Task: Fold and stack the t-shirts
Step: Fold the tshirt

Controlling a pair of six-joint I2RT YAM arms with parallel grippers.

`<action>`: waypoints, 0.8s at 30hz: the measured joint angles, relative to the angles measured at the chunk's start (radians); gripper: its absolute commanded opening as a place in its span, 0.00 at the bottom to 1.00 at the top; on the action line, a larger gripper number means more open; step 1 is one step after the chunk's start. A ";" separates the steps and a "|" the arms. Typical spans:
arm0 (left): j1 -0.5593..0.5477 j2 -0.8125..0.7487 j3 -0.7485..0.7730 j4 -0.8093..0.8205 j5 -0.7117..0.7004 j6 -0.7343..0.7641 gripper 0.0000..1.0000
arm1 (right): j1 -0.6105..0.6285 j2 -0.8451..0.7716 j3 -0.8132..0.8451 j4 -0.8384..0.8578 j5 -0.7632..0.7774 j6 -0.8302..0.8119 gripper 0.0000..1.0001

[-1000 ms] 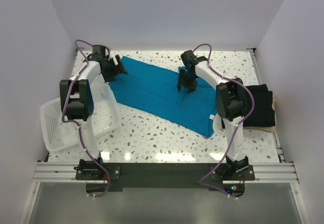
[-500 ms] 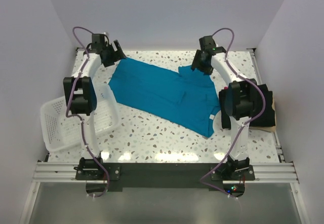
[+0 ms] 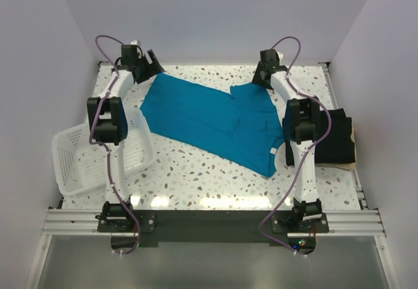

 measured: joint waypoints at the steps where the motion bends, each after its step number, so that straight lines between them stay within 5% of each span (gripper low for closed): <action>1: 0.000 0.003 0.000 0.008 -0.001 0.000 0.88 | -0.001 0.011 0.000 0.008 0.002 -0.003 0.56; 24: 0.000 0.123 0.027 0.163 -0.002 0.004 0.88 | -0.017 0.107 0.098 0.070 0.029 -0.017 0.53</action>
